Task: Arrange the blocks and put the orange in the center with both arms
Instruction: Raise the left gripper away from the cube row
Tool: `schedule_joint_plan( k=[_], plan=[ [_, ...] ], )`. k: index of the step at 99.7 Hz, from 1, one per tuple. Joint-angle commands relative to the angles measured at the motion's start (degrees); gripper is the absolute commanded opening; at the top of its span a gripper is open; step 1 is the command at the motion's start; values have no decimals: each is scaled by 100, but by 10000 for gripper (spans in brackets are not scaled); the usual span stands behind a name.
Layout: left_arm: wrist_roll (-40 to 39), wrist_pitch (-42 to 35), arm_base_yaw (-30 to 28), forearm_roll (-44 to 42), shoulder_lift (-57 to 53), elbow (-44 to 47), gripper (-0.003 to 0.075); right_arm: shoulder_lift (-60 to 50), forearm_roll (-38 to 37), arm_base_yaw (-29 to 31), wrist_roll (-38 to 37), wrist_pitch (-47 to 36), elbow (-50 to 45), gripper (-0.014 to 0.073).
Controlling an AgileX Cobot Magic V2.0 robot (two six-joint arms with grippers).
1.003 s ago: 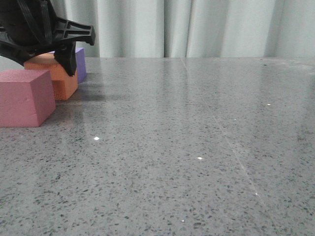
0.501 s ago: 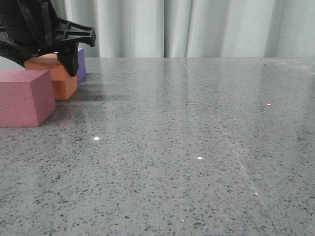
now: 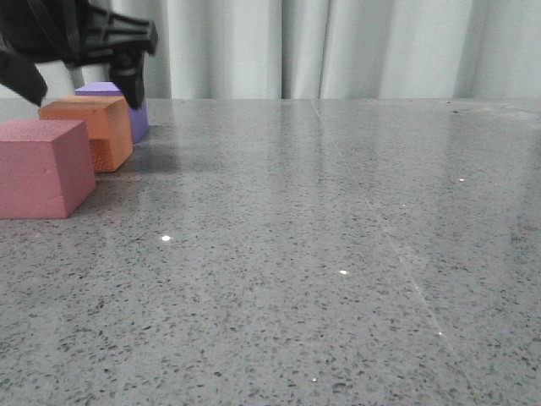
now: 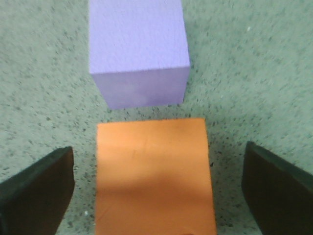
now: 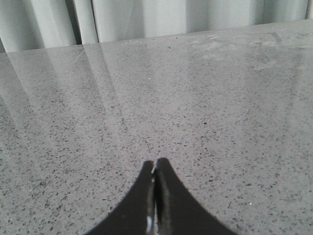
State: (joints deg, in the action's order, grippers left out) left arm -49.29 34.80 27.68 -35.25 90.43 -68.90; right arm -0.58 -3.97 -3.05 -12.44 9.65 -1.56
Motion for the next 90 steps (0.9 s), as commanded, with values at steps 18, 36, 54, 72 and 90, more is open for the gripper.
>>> schedule_joint_plan(
  k=[18, 36, 54, 72, 90],
  plan=[
    [196, -199, 0, -303, -1384, 73, 663, 41, -3, 34, 50, -475, 77, -67],
    [196, -464, 0, -486, -2510, 839, 663, 41, -3, 34, 50, -475, 77, -67],
    [196, -737, 0, -570, -3828, 1886, 662, 41, -3, 34, 50, -475, 77, -67],
    [196, -737, 0, -584, -5470, 3283, 662, 41, -3, 34, 50, -475, 77, -67],
    [196, -686, 0, -519, -6260, 4050, 627, 41, -3, 34, 50, -475, 77, -67]
  ],
)
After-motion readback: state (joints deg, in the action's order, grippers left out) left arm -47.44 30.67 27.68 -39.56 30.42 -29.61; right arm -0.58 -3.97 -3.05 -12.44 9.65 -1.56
